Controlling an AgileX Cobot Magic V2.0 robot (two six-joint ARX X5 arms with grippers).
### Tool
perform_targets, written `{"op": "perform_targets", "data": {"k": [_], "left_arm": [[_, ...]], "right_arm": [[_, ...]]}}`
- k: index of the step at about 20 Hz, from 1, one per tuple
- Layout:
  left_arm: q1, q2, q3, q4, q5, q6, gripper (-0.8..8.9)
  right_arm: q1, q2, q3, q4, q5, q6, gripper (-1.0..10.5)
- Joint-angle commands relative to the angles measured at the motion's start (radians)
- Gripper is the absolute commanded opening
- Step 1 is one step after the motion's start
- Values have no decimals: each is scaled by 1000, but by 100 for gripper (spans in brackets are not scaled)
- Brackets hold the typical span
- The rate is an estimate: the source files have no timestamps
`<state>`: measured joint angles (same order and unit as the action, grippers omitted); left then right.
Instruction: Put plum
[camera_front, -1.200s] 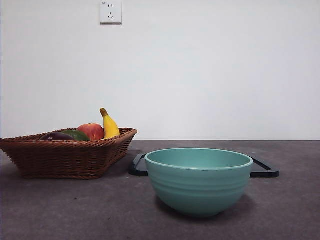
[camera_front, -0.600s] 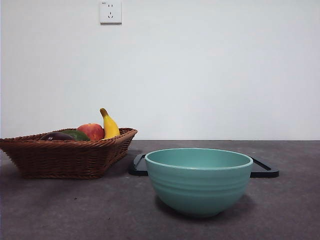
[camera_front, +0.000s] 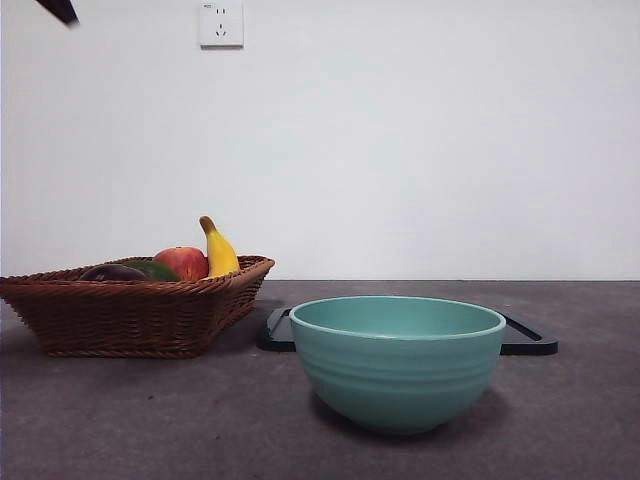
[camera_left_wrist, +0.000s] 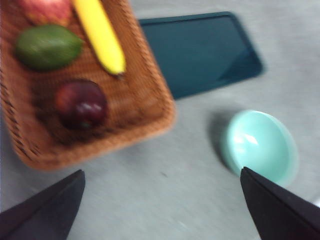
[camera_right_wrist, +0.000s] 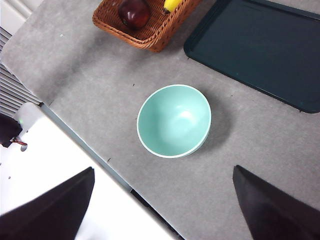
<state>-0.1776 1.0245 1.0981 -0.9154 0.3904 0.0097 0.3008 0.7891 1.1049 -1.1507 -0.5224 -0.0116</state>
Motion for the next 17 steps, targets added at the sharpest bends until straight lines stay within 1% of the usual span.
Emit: {"op": "perform_targets", "data": {"k": [1, 5, 9, 15, 17], "left_arm": [[-26, 90, 56, 31, -68, 32, 495], [-67, 273, 151, 46, -186, 54, 495], [-95, 440, 216, 55, -233, 58, 490], [-118, 621, 221, 98, -343, 58, 490], [-119, 659, 221, 122, -355, 58, 489]], "right_arm": [[5, 13, 22, 13, -1, 1, 442], [5, 21, 22, 14, -1, 1, 442], [5, 21, 22, 14, -1, 1, 442], [5, 21, 22, 14, -1, 0, 442], [5, 21, 22, 14, -1, 1, 442]]}}
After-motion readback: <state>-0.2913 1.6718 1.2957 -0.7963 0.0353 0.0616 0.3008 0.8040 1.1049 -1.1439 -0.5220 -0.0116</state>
